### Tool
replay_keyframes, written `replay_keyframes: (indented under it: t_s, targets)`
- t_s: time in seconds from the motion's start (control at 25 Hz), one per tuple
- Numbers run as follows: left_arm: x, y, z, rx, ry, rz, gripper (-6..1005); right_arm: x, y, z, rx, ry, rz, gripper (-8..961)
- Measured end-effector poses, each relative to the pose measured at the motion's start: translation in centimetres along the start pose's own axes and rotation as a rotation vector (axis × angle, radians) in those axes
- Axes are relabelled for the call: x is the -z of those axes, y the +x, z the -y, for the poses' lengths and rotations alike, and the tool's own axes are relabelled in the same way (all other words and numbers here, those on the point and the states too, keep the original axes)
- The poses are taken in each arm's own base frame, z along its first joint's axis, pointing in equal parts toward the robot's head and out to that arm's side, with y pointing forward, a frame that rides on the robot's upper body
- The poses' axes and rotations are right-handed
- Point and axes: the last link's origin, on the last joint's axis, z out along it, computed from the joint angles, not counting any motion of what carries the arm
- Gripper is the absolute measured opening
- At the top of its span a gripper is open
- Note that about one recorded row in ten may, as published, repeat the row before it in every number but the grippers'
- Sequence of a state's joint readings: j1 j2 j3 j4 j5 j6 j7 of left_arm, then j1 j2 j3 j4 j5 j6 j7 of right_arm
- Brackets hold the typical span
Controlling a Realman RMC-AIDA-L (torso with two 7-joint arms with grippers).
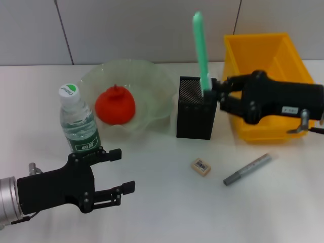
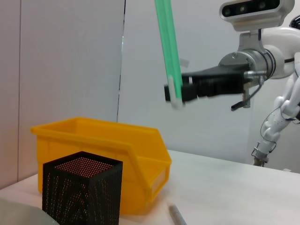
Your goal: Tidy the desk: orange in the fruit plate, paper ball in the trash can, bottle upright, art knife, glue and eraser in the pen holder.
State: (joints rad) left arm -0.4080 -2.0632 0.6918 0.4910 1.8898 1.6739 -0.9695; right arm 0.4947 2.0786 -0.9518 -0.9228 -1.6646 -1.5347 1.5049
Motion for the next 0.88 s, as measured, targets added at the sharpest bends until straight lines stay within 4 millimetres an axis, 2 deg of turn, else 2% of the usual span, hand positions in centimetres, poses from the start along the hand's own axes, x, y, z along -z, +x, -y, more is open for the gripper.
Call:
replay_keyframes:
  t_s: [0.36, 0.6, 0.72, 0.88]
  targets:
    - [-0.1, 0.1, 0.0, 0.004, -0.002, -0.003, 799, 0.7, 0.8, 0.0, 0.024, 0.034, 0.117, 171]
    - [-0.1, 0.0, 0.0, 0.019, 0.002, -0.005, 799, 1.0, 1.2, 1.3, 0.012, 0.129, 0.115, 170]
    - [-0.2, 0.1, 0.0, 0.031, 0.003, -0.014, 799, 1.2, 0.7, 1.9, 0.061, 0.168, 0.102, 169]
    - [-0.4, 0.2, 0.0, 0.023, -0.004, -0.015, 799, 2.0, -1.3, 2.6, 0.205, 0.195, 0.071, 169]
